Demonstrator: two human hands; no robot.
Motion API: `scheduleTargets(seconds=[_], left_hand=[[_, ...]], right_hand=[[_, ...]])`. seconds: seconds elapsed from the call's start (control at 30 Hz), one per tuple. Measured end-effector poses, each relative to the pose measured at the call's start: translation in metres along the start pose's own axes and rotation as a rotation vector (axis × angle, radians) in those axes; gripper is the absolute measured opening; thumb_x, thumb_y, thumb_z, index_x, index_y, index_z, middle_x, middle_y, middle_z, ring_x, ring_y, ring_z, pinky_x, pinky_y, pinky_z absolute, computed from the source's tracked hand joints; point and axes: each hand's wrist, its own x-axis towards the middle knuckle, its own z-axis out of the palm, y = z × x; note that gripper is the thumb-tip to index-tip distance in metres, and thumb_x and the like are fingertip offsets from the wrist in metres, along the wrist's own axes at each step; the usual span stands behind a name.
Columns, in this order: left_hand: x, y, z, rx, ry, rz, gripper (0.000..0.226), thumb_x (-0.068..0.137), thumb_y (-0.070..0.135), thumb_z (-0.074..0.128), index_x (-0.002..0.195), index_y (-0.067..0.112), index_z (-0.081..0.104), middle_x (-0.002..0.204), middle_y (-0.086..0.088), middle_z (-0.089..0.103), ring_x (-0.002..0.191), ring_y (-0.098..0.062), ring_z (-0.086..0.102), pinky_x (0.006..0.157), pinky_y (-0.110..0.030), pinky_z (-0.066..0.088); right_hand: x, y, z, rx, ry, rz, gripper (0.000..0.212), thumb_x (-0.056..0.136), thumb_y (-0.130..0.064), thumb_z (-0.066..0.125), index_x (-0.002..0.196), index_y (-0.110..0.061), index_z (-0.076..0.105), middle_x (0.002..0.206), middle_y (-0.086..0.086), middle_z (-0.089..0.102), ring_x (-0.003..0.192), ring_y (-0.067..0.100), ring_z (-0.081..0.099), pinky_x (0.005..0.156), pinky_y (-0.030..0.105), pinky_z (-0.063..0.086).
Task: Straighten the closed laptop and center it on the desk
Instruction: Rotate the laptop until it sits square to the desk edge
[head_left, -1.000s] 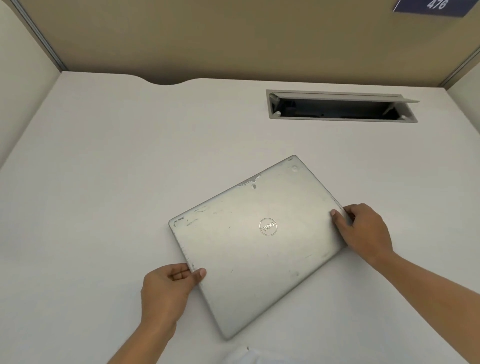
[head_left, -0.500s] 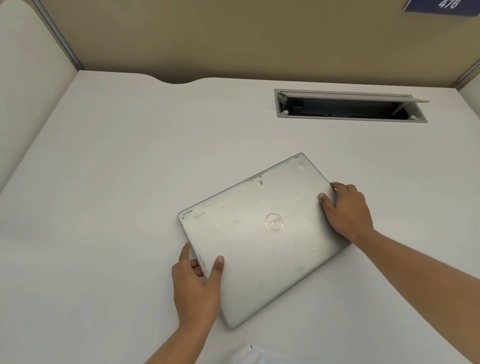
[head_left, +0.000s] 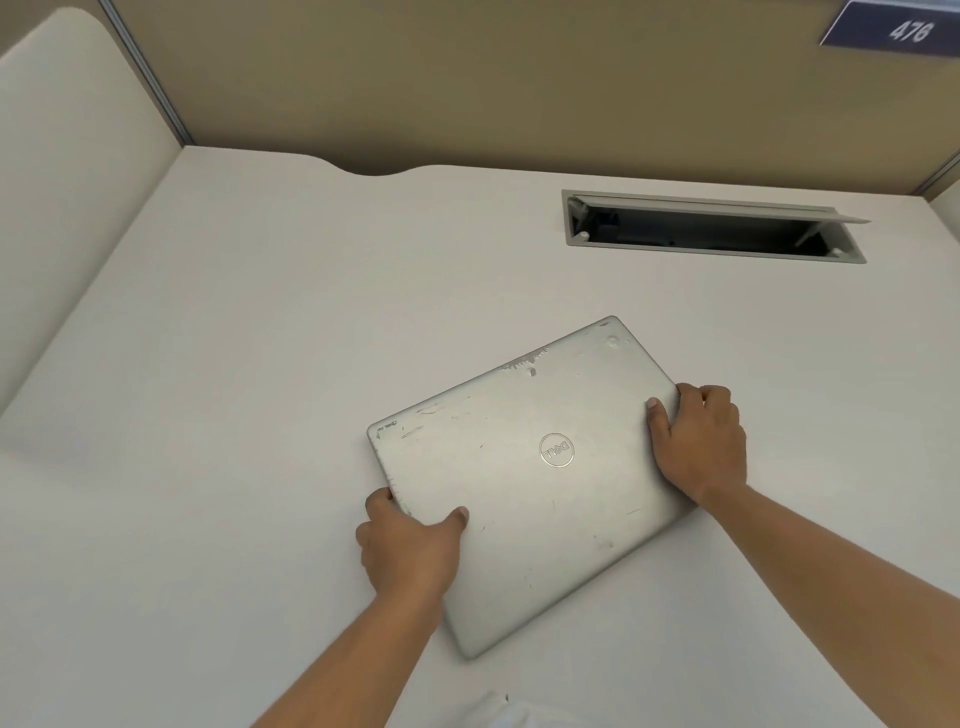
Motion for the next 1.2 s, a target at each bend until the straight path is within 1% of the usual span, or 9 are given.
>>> scheduleTargets(seconds=[0.1,0.2,0.3,0.37,0.47,0.67,0.83,1.03,1.2], left_hand=[[0.003,0.004,0.001,-0.040,-0.021,-0.048,0.077,0.065,0.025,0.085,0.128,0.020,0.041,0.125,-0.009,0.047,0.106,-0.034,0.055,0.087,-0.048,0.052],[0.008,0.005,-0.002,-0.145,-0.042,-0.079,0.076,0.063,0.020,0.087,0.126,0.020,0.044,0.125,-0.007,0.053,0.103,-0.032,0.058,0.087,-0.047,0.053],[0.015,0.010,-0.010,-0.278,-0.091,-0.100,0.075,0.062,0.017,0.088,0.125,0.021,0.049,0.119,-0.004,0.058,0.098,-0.028,0.058,0.076,-0.036,0.050],[0.020,0.016,-0.017,-0.313,-0.116,-0.098,0.071,0.063,0.016,0.088,0.123,0.022,0.051,0.115,-0.004,0.059,0.092,-0.025,0.059,0.063,-0.031,0.045],[0.030,0.023,-0.025,-0.302,-0.134,-0.074,0.064,0.065,0.013,0.087,0.119,0.024,0.054,0.112,-0.003,0.061,0.085,-0.020,0.060,0.058,-0.029,0.044],[0.050,0.031,-0.034,-0.237,-0.126,-0.034,0.056,0.063,0.009,0.086,0.108,0.028,0.059,0.109,-0.004,0.066,0.089,-0.026,0.067,0.080,-0.046,0.057],[0.057,0.028,-0.038,-0.205,-0.169,0.009,0.052,0.062,0.009,0.086,0.102,0.032,0.061,0.099,0.000,0.069,0.081,-0.021,0.068,0.064,-0.032,0.053],[0.055,0.017,-0.035,-0.115,-0.153,0.131,0.051,0.067,0.012,0.083,0.105,0.036,0.059,0.097,-0.003,0.070,0.082,-0.023,0.068,0.065,-0.033,0.051],[0.051,0.010,-0.026,0.114,-0.075,0.259,0.063,0.071,0.026,0.078,0.129,0.026,0.055,0.115,-0.008,0.065,0.102,-0.030,0.063,0.086,-0.045,0.054]], right_hand=[[0.005,0.001,-0.001,0.003,-0.074,0.017,0.054,0.094,-0.049,0.039,0.122,-0.004,0.049,0.118,0.021,0.051,0.106,0.041,0.048,0.083,0.047,0.043],[0.018,0.006,-0.007,0.164,-0.208,0.055,0.052,0.091,-0.050,0.048,0.116,-0.004,0.051,0.114,0.021,0.053,0.110,0.041,0.049,0.089,0.048,0.043],[0.024,0.012,-0.016,0.264,-0.295,0.061,0.041,0.088,-0.049,0.055,0.087,-0.009,0.044,0.090,0.013,0.052,0.092,0.040,0.056,0.076,0.041,0.044],[0.019,0.017,-0.020,0.305,-0.318,0.061,0.043,0.088,-0.047,0.056,0.077,-0.009,0.042,0.079,0.012,0.050,0.075,0.036,0.054,0.067,0.039,0.042],[0.003,0.024,-0.024,0.368,-0.350,0.072,0.046,0.089,-0.043,0.058,0.066,-0.009,0.038,0.066,0.011,0.044,0.060,0.030,0.047,0.059,0.036,0.038],[-0.040,0.032,-0.027,0.482,-0.382,0.157,0.045,0.089,-0.041,0.061,0.066,-0.012,0.036,0.061,0.008,0.041,0.053,0.024,0.041,0.051,0.032,0.033],[-0.070,0.040,-0.025,0.519,-0.358,0.216,0.044,0.087,-0.043,0.062,0.073,-0.009,0.038,0.071,0.013,0.048,0.060,0.028,0.051,0.057,0.037,0.043],[-0.089,0.040,-0.023,0.473,-0.323,0.237,0.045,0.086,-0.039,0.065,0.068,-0.008,0.039,0.065,0.012,0.045,0.057,0.032,0.051,0.060,0.053,0.055],[-0.096,0.038,-0.021,0.315,-0.248,0.171,0.045,0.085,-0.052,0.059,0.077,-0.011,0.042,0.080,0.008,0.050,0.071,0.030,0.054,0.061,0.041,0.045]])
